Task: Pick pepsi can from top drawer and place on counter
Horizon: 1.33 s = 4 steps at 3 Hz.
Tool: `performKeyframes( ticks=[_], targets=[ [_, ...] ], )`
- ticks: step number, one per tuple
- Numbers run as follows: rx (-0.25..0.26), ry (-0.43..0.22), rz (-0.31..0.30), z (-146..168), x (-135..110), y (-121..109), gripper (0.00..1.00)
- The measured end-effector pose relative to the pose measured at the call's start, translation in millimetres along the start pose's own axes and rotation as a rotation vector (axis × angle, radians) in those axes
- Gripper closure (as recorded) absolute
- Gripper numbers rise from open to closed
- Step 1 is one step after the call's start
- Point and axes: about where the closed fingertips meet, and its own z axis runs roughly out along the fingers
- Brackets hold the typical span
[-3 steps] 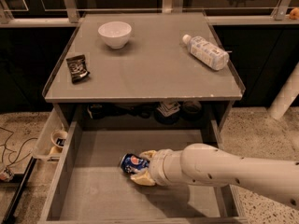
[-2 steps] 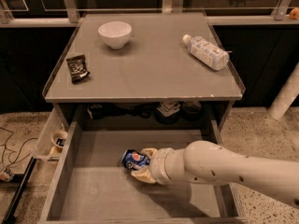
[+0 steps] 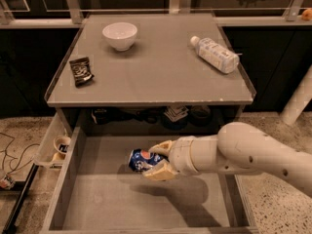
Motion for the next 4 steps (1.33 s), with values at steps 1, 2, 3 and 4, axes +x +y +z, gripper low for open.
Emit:
performKeyframes(
  ticks=[1, 2, 3, 4],
  targets=[
    [0.026, -0.005, -0.045, -48, -19, -18, 1.00],
    [0.129, 0.037, -0.085, -108, -40, -47, 1.00],
    [0.255, 0.082, -0.133, -170, -65, -81, 1.00],
    [0.256, 0.082, -0.134, -170, -66, -82, 1.00]
  ],
)
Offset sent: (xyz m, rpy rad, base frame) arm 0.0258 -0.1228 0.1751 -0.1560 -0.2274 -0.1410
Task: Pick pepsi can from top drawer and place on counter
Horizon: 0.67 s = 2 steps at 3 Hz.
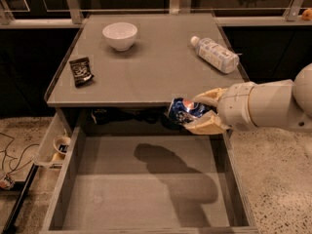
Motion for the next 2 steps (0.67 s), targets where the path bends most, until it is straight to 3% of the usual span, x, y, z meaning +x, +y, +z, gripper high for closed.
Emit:
performKeyframes(
  ticks=[1, 2],
  targets=[
    [0.013, 0.001, -0.027, 3, -7, -9, 1.00],
    [0.030, -0.009, -0.100, 15, -23, -49, 1.00]
  ],
)
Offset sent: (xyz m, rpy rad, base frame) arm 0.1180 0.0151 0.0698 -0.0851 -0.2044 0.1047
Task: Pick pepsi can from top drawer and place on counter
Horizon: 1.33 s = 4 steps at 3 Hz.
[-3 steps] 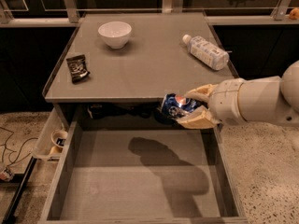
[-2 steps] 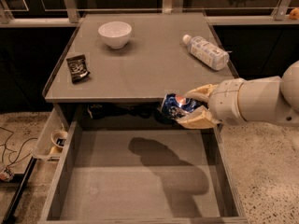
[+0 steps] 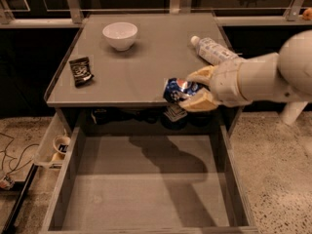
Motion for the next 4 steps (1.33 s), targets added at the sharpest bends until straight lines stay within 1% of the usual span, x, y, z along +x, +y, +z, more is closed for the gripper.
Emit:
performKeyframes(
  ticks=[1, 2, 4],
  targets=[
    [0.007, -0.028, -0.049, 21, -16, -45, 1.00],
    [0.003, -0.050, -0.059, 47, -23, -77, 1.00],
    [-0.015, -0.087, -0.035, 91, -21, -111, 1.00]
  ],
)
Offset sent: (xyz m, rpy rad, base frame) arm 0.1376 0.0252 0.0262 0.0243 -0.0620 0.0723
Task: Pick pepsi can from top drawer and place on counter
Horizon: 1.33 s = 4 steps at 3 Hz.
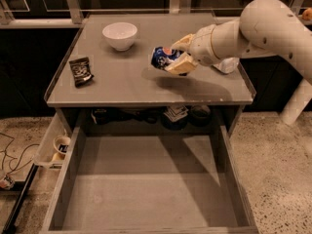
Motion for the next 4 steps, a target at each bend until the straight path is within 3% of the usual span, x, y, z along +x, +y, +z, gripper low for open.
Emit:
performKeyframes(
  ticks=[3, 4],
  targets=[
    [-0.062, -0.002, 0.060, 48, 17, -3, 1.00],
    [-0.065, -0.001, 0.062, 50, 18, -2, 0.86]
  ],
)
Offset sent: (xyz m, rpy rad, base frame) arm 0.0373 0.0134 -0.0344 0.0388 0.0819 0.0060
